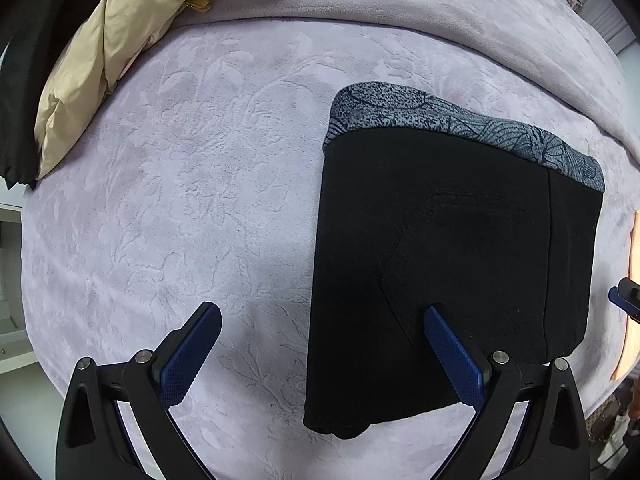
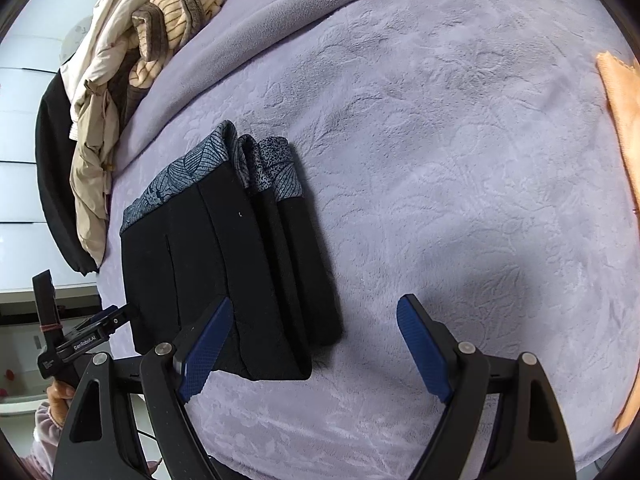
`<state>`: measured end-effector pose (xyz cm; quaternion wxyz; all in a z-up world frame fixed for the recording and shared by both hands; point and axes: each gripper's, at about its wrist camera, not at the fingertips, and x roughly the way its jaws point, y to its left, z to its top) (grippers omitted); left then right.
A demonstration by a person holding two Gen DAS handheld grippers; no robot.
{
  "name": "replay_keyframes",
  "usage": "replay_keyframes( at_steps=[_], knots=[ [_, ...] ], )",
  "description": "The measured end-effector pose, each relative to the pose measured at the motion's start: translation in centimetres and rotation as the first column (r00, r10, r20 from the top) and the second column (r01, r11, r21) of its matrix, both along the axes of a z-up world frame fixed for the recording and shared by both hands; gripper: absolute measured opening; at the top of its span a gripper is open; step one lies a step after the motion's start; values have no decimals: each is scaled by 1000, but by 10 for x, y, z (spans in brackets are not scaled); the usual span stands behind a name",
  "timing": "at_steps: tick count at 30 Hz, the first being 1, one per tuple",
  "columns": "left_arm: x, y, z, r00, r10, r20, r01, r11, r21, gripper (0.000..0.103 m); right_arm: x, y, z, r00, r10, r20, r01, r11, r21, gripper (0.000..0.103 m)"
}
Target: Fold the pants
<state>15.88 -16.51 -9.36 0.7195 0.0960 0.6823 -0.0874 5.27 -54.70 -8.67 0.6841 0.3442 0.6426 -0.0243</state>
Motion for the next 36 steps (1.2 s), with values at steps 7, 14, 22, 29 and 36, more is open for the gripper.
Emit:
replay_keyframes(
  at_steps=[7, 14, 22, 29, 36],
  knots=[
    [21, 4, -9, 1000, 21, -7, -22, 1000, -8, 101, 3, 1, -6, 1000, 12, -9, -12, 1000, 5, 87],
    [40, 16, -9, 1000, 8, 14, -6, 988, -152, 101, 7, 2, -12, 998, 55, 20, -56, 997, 46, 87],
    [64, 22, -27, 997, -65, -40, 47, 938, -344, 101, 18, 9, -32, 989, 112, 95, -129, 970, 205, 87],
    [57, 7, -46, 992, -120, -37, 98, 922, -374, 101, 34, 12, -66, 981, 136, 136, -173, 932, 319, 87],
    [48, -14, -44, 993, -121, 3, 111, 899, -423, 72, 43, 28, -78, 991, 87, 98, -116, 928, 354, 64]
  ],
)
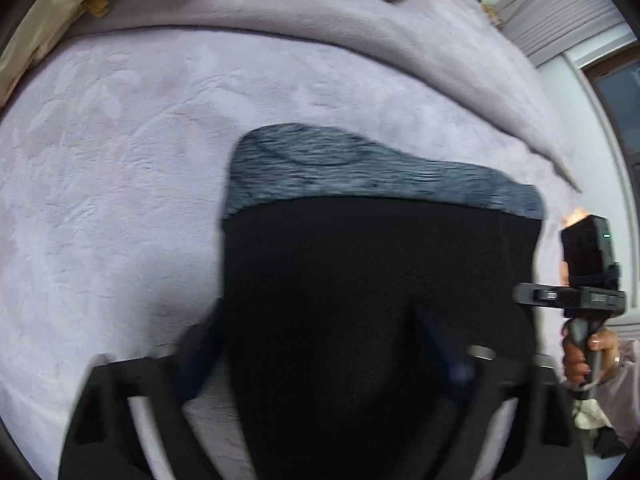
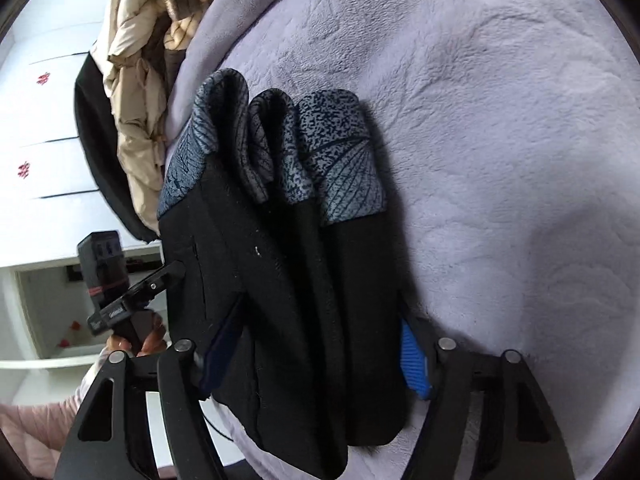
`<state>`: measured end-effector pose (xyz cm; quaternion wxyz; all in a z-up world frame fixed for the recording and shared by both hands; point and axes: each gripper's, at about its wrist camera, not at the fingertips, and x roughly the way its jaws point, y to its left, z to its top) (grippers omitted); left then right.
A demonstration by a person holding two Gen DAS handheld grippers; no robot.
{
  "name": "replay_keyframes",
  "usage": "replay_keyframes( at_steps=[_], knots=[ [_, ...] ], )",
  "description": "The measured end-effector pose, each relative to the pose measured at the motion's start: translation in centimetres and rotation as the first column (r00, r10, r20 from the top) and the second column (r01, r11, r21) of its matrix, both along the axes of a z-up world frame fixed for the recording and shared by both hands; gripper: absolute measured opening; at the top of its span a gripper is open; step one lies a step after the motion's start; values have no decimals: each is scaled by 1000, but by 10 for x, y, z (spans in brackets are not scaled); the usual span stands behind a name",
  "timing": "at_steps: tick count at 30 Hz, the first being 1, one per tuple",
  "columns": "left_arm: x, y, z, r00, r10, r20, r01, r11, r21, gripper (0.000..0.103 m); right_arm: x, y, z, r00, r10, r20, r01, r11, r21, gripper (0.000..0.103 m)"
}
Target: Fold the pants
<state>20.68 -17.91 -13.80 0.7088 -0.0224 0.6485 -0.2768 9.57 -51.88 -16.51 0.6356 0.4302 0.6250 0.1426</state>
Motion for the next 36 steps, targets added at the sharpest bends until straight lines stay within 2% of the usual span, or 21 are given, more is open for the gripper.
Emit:
replay_keyframes(
  at_steps=[1, 2, 6, 12, 14, 16, 18, 19, 20, 21, 23, 25, 27, 29, 33, 36],
  knots=[
    [-2, -3, 4, 1000, 1, 11, -1, 1000, 3, 70, -1, 0, 4, 1000, -8, 0, 8, 1000, 3, 57],
    [-5, -4, 10, 1000, -7, 24, 7, 1000, 1, 63, -3, 1, 8, 1000, -17, 0, 17, 1000, 13, 53],
    [-20, 3, 41, 999, -2, 45, 3, 1000, -14, 53, -9, 5, 33, 999, -31, 32, 30, 999, 46, 46],
    [-54, 26, 83, 999, 20, 44, -18, 999, -27, 53, -35, 17, 69, 995, -82, 51, 75, 988, 138, 45],
    [-68, 36, 86, 999, 30, 36, -29, 999, -15, 53, -50, 24, 72, 995, -98, 36, 91, 982, 167, 45],
    [-79, 47, 75, 999, 48, 21, -48, 998, 28, 54, -63, 37, 69, 996, -83, 15, 80, 985, 156, 45],
    [-84, 54, 49, 996, 83, 25, -86, 987, 139, 61, -73, 49, 56, 998, -52, -29, 54, 995, 80, 45],
    [-86, 55, 39, 996, 85, 39, -90, 979, 181, 68, -75, 55, 46, 997, -38, -65, 39, 999, 12, 45],
    [-86, 57, 29, 995, 92, 50, -100, 975, 199, 91, -76, 57, 37, 995, -36, -90, 31, 998, -55, 49],
    [-84, 59, 24, 991, 121, 65, -132, 967, 217, 100, -76, 56, 34, 994, -47, -101, 38, 995, -89, 52],
    [-81, 58, 26, 989, 135, 53, -144, 964, 223, 100, -73, 54, 36, 990, -70, -121, 55, 990, -127, 62],
    [-84, 54, 37, 990, 117, 73, -132, 956, 263, 100, -68, 59, 51, 993, -34, -112, 8, 975, -221, 65],
    [-91, 50, 48, 991, 95, 97, -121, 941, 317, 100, -63, 69, 73, 994, 40, -104, -76, 929, -364, 69],
    [-100, 45, 61, 989, 93, 117, -128, 930, 345, 100, -59, 76, 90, 991, 81, -104, -119, 885, -449, 77],
    [-116, 35, 80, 986, 115, 117, -148, 932, 332, 100, -60, 83, 111, 991, 101, -83, -128, 881, -456, 80],
    [-134, 25, 89, 986, 112, 123, -148, 928, 341, 100, -58, 93, 121, 986, 138, -90, -164, 849, -503, 81]
  ],
)
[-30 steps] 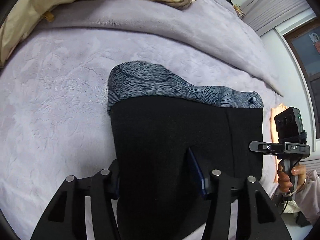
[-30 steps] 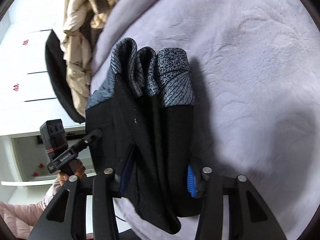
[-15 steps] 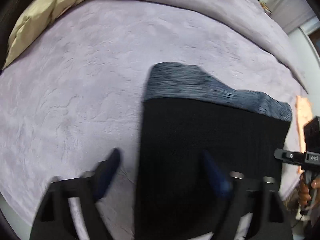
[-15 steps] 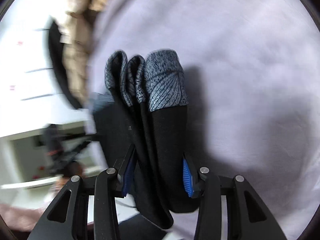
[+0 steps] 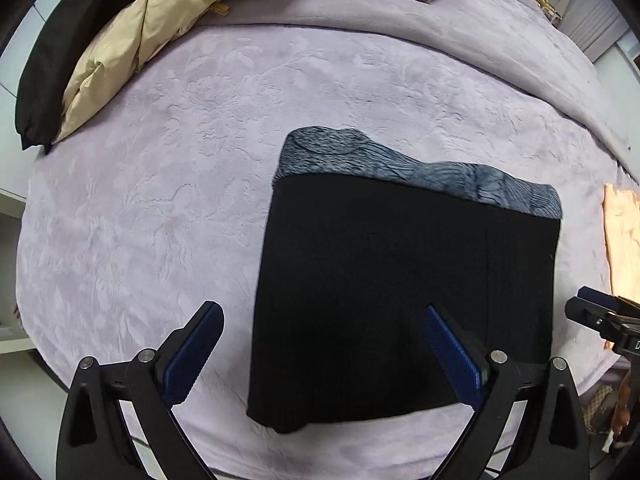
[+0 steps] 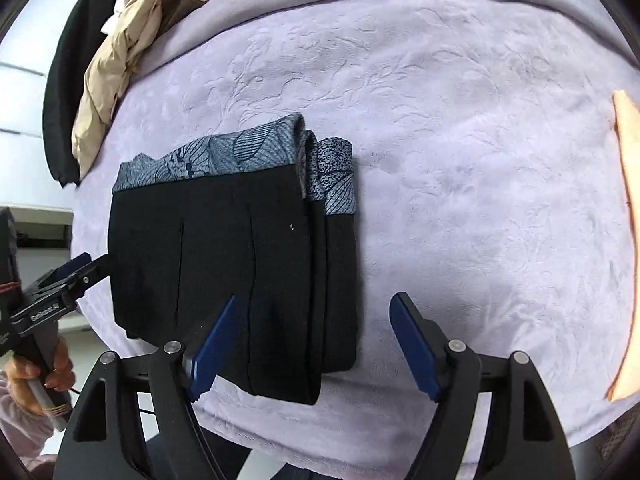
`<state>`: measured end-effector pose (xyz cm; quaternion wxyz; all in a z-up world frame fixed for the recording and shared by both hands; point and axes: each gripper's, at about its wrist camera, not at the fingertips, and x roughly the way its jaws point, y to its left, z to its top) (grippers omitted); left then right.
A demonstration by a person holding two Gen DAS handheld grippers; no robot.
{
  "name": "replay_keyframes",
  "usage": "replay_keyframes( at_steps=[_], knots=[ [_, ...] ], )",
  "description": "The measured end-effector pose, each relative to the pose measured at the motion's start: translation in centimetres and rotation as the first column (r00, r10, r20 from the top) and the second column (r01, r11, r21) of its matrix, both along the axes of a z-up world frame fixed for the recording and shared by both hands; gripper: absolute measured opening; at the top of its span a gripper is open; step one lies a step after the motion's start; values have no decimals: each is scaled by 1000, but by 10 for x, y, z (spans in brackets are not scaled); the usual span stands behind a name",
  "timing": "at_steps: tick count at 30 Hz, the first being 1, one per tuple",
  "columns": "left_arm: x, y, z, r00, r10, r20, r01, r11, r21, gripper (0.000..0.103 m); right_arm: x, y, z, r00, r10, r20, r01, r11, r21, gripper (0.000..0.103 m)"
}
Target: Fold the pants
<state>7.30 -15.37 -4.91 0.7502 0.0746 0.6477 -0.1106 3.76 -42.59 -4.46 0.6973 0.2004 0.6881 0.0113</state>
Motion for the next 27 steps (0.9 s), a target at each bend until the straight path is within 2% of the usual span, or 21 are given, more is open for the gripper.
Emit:
replay_keyframes(
  at_steps=[3, 4, 7, 9, 10, 11, 17, 21, 27],
  knots=[
    [-5, -10, 9, 1000, 3, 22, -4, 1000, 19, 101, 1, 9, 9, 999, 35, 14, -34, 999, -37, 81],
    [-7, -11, 11, 1000, 6, 29, -7, 1000, 22, 101, -15, 2, 13, 999, 48, 24, -47, 998, -48, 83],
    [-22, -10, 19, 998, 35, 46, -37, 998, 43, 101, -15, 11, 18, 992, 114, 50, -108, 988, -112, 87],
    [-30, -10, 23, 997, 63, 48, -65, 996, 58, 101, -14, 17, 21, 987, 152, 60, -142, 979, -150, 94],
    [-32, -9, 24, 996, 69, 48, -72, 996, 62, 101, -15, 17, 24, 984, 165, 64, -152, 974, -165, 101],
    [-34, -8, 23, 996, 70, 48, -73, 995, 67, 101, -15, 19, 26, 982, 175, 71, -160, 972, -174, 103],
    [-41, -10, 32, 996, 51, 72, -57, 994, 93, 101, -14, 31, 38, 979, 183, 94, -162, 967, -194, 103],
    [-42, -7, 34, 996, 7, 94, -17, 994, 111, 101, -13, 42, 39, 980, 183, 84, -161, 963, -216, 103],
    [-44, 12, 32, 995, -3, 97, -7, 995, 104, 101, -21, 60, 42, 985, 161, 68, -140, 959, -246, 103]
  ],
)
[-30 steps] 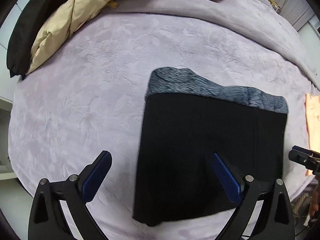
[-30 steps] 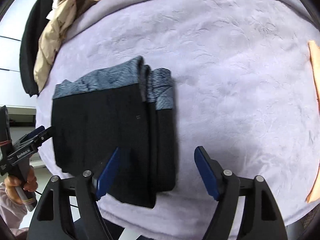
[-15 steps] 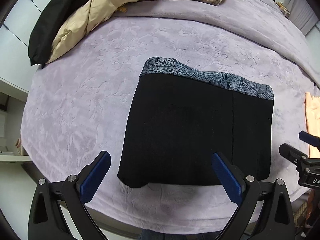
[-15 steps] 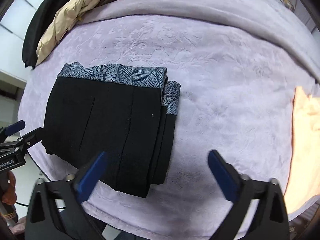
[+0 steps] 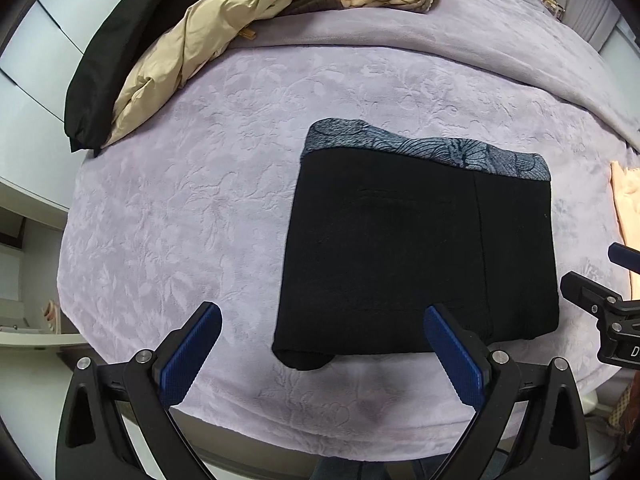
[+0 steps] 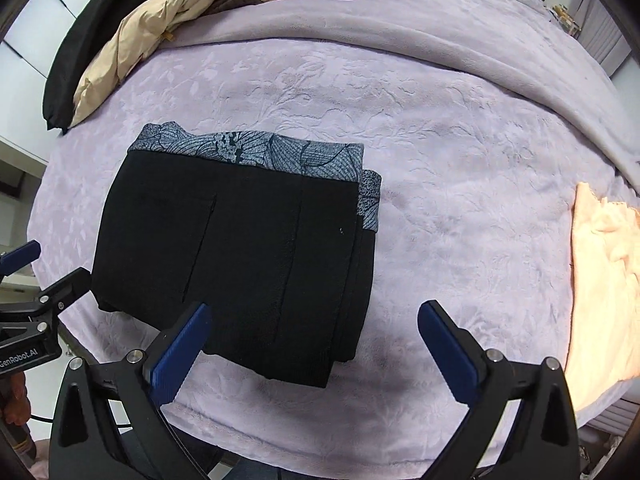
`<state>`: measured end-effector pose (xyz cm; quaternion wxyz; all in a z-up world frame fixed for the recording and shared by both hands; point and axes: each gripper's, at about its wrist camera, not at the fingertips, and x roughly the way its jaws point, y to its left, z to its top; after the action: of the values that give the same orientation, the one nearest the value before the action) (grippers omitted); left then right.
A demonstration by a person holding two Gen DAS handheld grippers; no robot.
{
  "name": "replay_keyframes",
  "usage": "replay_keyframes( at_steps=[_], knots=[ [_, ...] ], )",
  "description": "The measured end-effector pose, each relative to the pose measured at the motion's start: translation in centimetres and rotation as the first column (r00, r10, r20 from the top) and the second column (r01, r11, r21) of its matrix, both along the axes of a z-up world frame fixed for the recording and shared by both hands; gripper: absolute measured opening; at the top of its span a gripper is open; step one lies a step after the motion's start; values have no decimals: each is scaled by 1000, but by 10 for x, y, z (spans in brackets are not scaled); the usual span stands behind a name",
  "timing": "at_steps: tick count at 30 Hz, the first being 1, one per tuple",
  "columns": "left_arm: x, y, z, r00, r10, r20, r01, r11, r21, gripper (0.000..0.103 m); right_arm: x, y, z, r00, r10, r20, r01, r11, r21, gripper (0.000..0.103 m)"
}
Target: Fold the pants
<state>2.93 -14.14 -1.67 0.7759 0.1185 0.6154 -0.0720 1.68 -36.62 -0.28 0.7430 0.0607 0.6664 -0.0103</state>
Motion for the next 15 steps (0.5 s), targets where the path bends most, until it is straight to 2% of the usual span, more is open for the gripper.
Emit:
replay_keyframes(
  at_steps=[8, 15],
  knots=[
    [-8, 19, 1, 999, -49, 16, 49, 999, -7, 101, -22, 27, 0, 998, -57, -16, 57, 998, -13, 103],
    [-20, 32, -1, 995, -100, 13, 100, 995, -3, 101, -48, 45, 5, 990, -138, 4, 138, 990, -29, 103]
  ],
)
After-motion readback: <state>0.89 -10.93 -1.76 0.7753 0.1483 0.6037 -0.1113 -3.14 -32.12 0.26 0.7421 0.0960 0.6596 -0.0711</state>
